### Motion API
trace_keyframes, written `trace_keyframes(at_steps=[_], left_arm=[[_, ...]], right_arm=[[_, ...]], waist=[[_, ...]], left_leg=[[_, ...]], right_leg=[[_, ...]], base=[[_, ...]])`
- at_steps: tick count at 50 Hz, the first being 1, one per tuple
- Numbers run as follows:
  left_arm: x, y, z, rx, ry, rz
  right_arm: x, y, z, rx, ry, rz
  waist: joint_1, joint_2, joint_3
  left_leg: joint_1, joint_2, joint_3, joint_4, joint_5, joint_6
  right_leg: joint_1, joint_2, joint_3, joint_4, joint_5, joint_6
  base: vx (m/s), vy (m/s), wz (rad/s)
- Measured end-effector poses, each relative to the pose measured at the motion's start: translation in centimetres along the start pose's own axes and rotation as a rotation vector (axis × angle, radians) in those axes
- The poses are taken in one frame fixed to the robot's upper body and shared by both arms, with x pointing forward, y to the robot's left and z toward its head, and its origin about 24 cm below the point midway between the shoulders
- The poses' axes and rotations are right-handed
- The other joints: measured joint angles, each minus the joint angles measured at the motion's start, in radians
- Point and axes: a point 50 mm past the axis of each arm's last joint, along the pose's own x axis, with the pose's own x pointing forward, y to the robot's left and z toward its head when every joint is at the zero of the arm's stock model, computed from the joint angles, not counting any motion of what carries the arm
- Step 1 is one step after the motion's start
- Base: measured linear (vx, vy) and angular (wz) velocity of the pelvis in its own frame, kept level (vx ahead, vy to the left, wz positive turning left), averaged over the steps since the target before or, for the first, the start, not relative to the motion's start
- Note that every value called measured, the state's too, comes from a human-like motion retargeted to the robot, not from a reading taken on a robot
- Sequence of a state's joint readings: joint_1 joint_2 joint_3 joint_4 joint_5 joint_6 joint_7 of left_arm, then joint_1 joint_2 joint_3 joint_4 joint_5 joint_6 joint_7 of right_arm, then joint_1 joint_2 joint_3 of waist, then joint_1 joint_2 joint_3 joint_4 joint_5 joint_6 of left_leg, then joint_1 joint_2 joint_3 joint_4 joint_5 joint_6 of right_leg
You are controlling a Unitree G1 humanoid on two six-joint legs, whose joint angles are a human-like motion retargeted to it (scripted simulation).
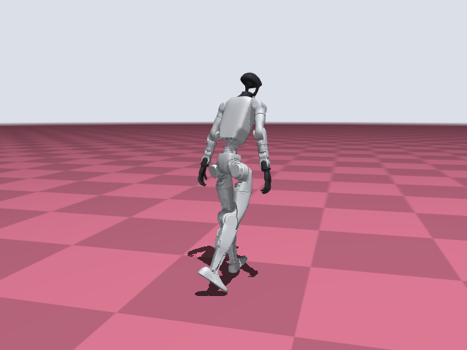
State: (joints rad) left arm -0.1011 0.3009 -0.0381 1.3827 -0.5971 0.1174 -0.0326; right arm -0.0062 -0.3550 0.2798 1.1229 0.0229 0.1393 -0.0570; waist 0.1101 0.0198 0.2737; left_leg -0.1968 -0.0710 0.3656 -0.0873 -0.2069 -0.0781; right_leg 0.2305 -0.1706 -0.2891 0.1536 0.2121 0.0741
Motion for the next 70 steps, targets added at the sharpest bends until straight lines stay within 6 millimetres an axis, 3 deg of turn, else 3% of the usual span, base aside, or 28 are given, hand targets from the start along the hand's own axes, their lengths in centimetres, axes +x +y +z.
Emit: trace_keyframes(at_steps=[2, 5, 8, 11, 14, 17, 20, 22, 24, 27, 29, 30, 31, 35, 38, 40, 42, 44, 45, 48, 50, 52, 55, 59, 61, 64, 67, 70], left_arm=[[-0.1, -1.0, 1.6, 0.046, -0.028, -0.063], [-0.8, -3.9, 6.9, 0.017, -0.209, -0.154], [-3.4, -8.1, 12.8, -0.050, -0.433, -0.338], [-7.4, -12.1, 17.4, 0.000, -0.631, -0.549], [-11.7, -15.2, 20.6, 0.102, -0.814, -0.699], [-14.8, -17.0, 22.4, 0.154, -0.958, -0.773], [-15.1, -17.4, 22.4, 0.170, -0.992, -0.769], [-13.3, -16.8, 21.0, 0.166, -0.927, -0.722], [-10.5, -15.3, 18.5, 0.164, -0.820, -0.647], [-5.6, -11.5, 12.6, 0.199, -0.589, -0.502], [-2.8, -8.2, 7.3, 0.257, -0.385, -0.407], [-1.8, -6.6, 4.5, 0.277, -0.282, -0.368], [-1.2, -4.8, 2.2, 0.268, -0.193, -0.317], [-0.8, 1.9, -6.2, 0.221, 0.120, -0.122], [-1.8, 5.3, -9.9, 0.148, 0.236, 0.016], [-2.6, 7.2, -12.1, 0.121, 0.293, 0.091], [-3.5, 8.3, -14.2, 0.116, 0.344, 0.127], [-4.1, 8.8, -15.7, 0.108, 0.381, 0.137], [-4.2, 8.8, -16.1, 0.104, 0.393, 0.136], [-3.9, 8.0, -15.7, 0.123, 0.375, 0.114], [-3.1, 6.9, -14.4, 0.159, 0.347, 0.068], [-2.1, 5.4, -12.0, 0.229, 0.287, 0.009], [-0.5, 2.2, -6.2, 0.333, 0.138, -0.060], [-0.4, -3.9, 4.4, 0.299, -0.169, -0.129], [-1.8, -7.4, 9.8, 0.282, -0.345, -0.209], [-5.8, -12.3, 17.0, 0.297, -0.612, -0.351], [-10.9, -16.0, 22.3, 0.316, -0.853, -0.482], [-15.3, -18.4, 25.7, 0.262, -1.002, -0.556]], right_arm=[[-0.3, 2.2, -2.3, 0.003, 0.066, 0.106], [-1.3, 6.1, -5.2, -0.026, 0.160, 0.279], [-2.5, 9.2, -7.4, -0.090, 0.220, 0.416], [-3.5, 11.1, -8.7, -0.134, 0.249, 0.509], [-3.8, 11.8, -9.1, -0.176, 0.255, 0.546], [-3.3, 11.2, -8.2, -0.269, 0.227, 0.531], [-2.4, 9.7, -6.5, -0.408, 0.166, 0.488], [-1.7, 8.0, -4.9, -0.478, 0.123, 0.437], [-0.9, 5.8, -3.1, -0.511, 0.088, 0.364], [0.0, 2.4, -0.2, -0.483, 0.056, 0.232], [0.3, 0.3, 2.2, -0.397, 0.026, 0.165], [0.4, -0.9, 3.8, -0.338, -0.005, 0.129], [0.3, -2.2, 5.8, -0.287, -0.052, 0.071], [-1.4, -6.4, 14.2, -0.141, -0.286, -0.095], [-4.1, -8.3, 20.3, -0.108, -0.502, -0.167], [-6.0, -9.0, 23.1, -0.095, -0.636, -0.208], [-7.1, -9.2, 24.3, -0.076, -0.722, -0.219], [-7.1, -8.8, 24.2, -0.052, -0.746, -0.191], [-6.9, -8.5, 23.8, -0.035, -0.744, -0.172], [-4.8, -6.3, 20.6, 0.033, -0.693, -0.110], [-2.9, -4.1, 16.8, 0.058, -0.577, -0.043], [-1.2, -1.3, 11.7, 0.056, -0.424, 0.058], [-0.3, 3.4, 3.8, 0.040, -0.164, 0.270], [-1.5, 7.6, -5.0, -0.009, 0.119, 0.427], [-2.6, 8.7, -8.3, -0.030, 0.218, 0.474], [-4.1, 9.5, -12.0, -0.043, 0.323, 0.514], [-5.0, 9.7, -14.1, -0.047, 0.392, 0.512], [-5.1, 9.6, -14.5, -0.094, 0.470, 0.481]], waist=[[-0.014, 0.023, 0.002], [-0.040, 0.033, -0.032], [-0.070, 0.042, -0.036], [-0.121, 0.046, -0.046], [-0.198, 0.031, -0.058], [-0.279, -0.010, -0.049], [-0.307, -0.035, -0.030], [-0.280, -0.033, -0.035], [-0.230, -0.040, -0.033], [-0.149, -0.097, -0.005], [-0.138, -0.149, -0.064], [-0.150, -0.158, -0.131], [-0.146, -0.160, -0.156], [-0.064, -0.191, -0.179], [0.061, -0.217, -0.144], [0.140, -0.179, -0.099], [0.184, -0.117, -0.064], [0.202, -0.081, -0.054], [0.207, -0.074, -0.054], [0.193, -0.074, -0.072], [0.164, -0.061, -0.072], [0.128, -0.037, -0.068], [0.085, -0.018, -0.113], [-0.003, -0.024, -0.166], [-0.067, -0.018, -0.169], [-0.180, -0.015, -0.161], [-0.282, -0.046, -0.141], [-0.337, -0.093, -0.109]], left_leg=[[0.070, 0.014, -0.070, 0.003, -0.034, 0.009], [0.091, 0.013, -0.190, 0.037, -0.061, 0.042], [0.145, 0.001, -0.297, 0.056, -0.065, 0.069], [0.201, -0.006, -0.407, 0.063, -0.053, 0.068], [0.255, -0.019, -0.516, 0.065, -0.038, 0.047], [0.341, -0.052, -0.622, 0.061, -0.031, 0.028], [0.459, -0.042, -0.685, 0.050, -0.016, 0.008], [0.522, -0.027, -0.695, 0.047, 0.038, 0.007], [0.582, -0.036, -0.683, 0.065, 0.117, 0.010], [0.603, -0.110, -0.594, 0.232, 0.221, 0.041], [0.365, -0.174, -0.478, 0.588, 0.191, 0.108], [0.163, -0.185, -0.417, 0.818, 0.132, 0.150], [0.048, -0.174, -0.371, 0.921, 0.067, 0.189], [-0.199, -0.114, -0.180, 0.953, -0.070, 0.283], [-0.194, -0.104, -0.103, 0.578, -0.016, 0.214], [-0.128, -0.054, -0.075, 0.295, 0.064, 0.126], [-0.086, 0.015, -0.012, 0.123, 0.083, 0.040], [-0.085, 0.052, 0.043, 0.034, 0.040, -0.031], [-0.088, 0.057, 0.054, 0.002, 0.018, -0.048], [-0.060, 0.032, -0.034, 0.000, 0.046, -0.012], [0.007, 0.024, -0.067, 0.006, 0.081, 0.003], [0.091, 0.036, -0.103, 0.028, 0.043, 0.008], [0.142, 0.069, -0.175, 0.069, -0.024, 0.033], [0.167, 0.063, -0.240, 0.106, -0.069, 0.048], [0.200, 0.054, -0.281, 0.117, -0.082, 0.049], [0.261, 0.041, -0.361, 0.125, -0.089, 0.042], [0.347, -0.001, -0.445, 0.125, -0.097, 0.033], [0.458, -0.041, -0.503, 0.120, -0.112, 0.013]], right_leg=[[-0.086, 0.029, 0.053, 0.247, 0.036, 0.001], [-0.326, 0.119, 0.203, 0.592, -0.045, 0.059], [-0.470, 0.122, 0.201, 0.684, -0.170, 0.009], [-0.555, 0.111, 0.180, 0.579, -0.262, -0.040], [-0.573, 0.089, 0.155, 0.291, -0.280, -0.034], [-0.531, 0.032, 0.090, -0.071, -0.231, 0.045], [-0.514, 0.026, 0.036, -0.241, -0.209, 0.162], [-0.502, 0.054, 0.080, -0.241, -0.193, 0.156], [-0.434, 0.067, 0.109, -0.241, -0.149, 0.112], [-0.283, 0.025, 0.144, -0.231, -0.174, 0.125], [-0.288, -0.035, 0.156, -0.189, -0.223, 0.144], [-0.336, -0.050, 0.148, -0.171, -0.237, 0.141], [-0.350, -0.049, 0.146, -0.157, -0.251, 0.139], [-0.343, -0.041, 0.196, -0.127, -0.287, 0.126], [-0.302, -0.026, 0.294, -0.132, -0.299, 0.125], [-0.220, 0.030, 0.346, -0.139, -0.319, 0.114], [-0.113, 0.093, 0.376, -0.146, -0.342, 0.102], [-0.033, 0.125, 0.398, -0.147, -0.355, 0.100], [-0.002, 0.130, 0.408, -0.145, -0.355, 0.100], [0.069, 0.139, 0.433, -0.116, -0.286, 0.081], [0.122, 0.157, 0.428, -0.077, -0.180, 0.084], [0.129, 0.192, 0.403, 0.047, -0.040, 0.106], [-0.098, 0.234, 0.320, 0.472, 0.074, 0.156], [-0.444, 0.171, 0.213, 0.817, -0.126, 0.017], [-0.542, 0.153, 0.186, 0.813, -0.186, -0.021], [-0.597, 0.141, 0.165, 0.602, -0.241, -0.012], [-0.543, 0.083, 0.109, 0.186, -0.219, 0.040], [-0.480, 0.027, 0.003, -0.181, -0.212, 0.146]], base=[[0.81, 0.14, 1.52], [0.76, 0.06, 1.86], [0.74, 0.01, 1.97], [0.71, -0.07, 2.10], [0.70, -0.17, 2.29], [0.77, -0.27, 2.09], [0.85, -0.33, 1.09], [0.90, -0.35, 0.02], [0.95, -0.34, -0.58], [0.98, -0.31, -0.67], [0.82, -0.25, 0.28], [0.72, -0.22, 0.69], [0.71, -0.21, 0.45], [0.75, -0.20, -0.69], [0.79, -0.09, -1.78], [0.88, 0.02, -1.85], [0.95, 0.09, -1.22], [0.97, 0.14, -0.61], [0.98, 0.16, -0.25], [1.01, 0.18, 0.17], [1.06, 0.20, 0.68], [1.07, 0.19, 0.84], [0.96, 0.13, 0.69], [0.84, 0.09, 0.77], [0.81, 0.04, 1.24], [0.81, -0.04, 1.61], [0.85, -0.15, 1.57], [0.92, -0.26, 0.92]])
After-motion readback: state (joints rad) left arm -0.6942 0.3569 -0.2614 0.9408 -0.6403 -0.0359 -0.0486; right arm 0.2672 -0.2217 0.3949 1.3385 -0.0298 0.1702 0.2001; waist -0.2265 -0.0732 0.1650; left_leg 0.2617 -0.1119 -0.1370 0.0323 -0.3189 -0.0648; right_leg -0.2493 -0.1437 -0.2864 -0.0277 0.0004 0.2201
